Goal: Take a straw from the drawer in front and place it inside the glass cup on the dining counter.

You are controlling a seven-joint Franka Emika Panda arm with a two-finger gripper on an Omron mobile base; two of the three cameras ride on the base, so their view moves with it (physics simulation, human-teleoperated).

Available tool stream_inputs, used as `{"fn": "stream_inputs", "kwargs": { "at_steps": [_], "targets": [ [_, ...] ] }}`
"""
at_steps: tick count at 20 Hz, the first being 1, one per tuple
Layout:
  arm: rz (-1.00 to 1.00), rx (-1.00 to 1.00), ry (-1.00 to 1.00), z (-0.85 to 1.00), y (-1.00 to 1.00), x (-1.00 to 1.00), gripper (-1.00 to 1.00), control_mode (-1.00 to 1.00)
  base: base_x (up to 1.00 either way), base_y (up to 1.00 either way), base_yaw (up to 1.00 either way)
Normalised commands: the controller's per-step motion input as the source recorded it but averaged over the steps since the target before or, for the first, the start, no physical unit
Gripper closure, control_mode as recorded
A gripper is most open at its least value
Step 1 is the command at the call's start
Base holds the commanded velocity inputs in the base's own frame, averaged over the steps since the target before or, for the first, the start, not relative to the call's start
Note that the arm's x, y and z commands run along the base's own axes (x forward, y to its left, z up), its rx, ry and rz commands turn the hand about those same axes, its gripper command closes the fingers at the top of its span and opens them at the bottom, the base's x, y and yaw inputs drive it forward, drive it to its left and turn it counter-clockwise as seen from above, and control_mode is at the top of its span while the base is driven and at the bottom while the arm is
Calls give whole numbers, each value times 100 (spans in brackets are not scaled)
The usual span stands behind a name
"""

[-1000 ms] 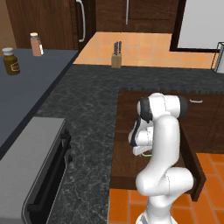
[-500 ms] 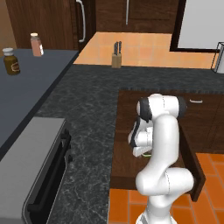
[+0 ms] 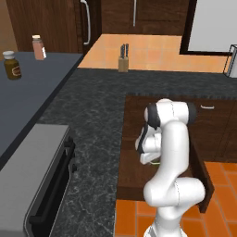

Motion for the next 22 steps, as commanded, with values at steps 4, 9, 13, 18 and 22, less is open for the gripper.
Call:
{"fn": "stream_inputs", "kwargs": {
  "at_steps": [4,9,13,18,22],
  "targets": [
    [0,4,7,-7,-2,13,100,-100,0,0,0],
    [0,5,2,2,0,0,100,-100,0,0,0],
    [-1,5,-13,71,0,-80,100,-100,0,0,0],
    [-9,5,-26,100,0,-82,100,-100,0,0,0],
    [-12,3,-15,100,0,-20,100,-100,0,0,0]
  ]
}}
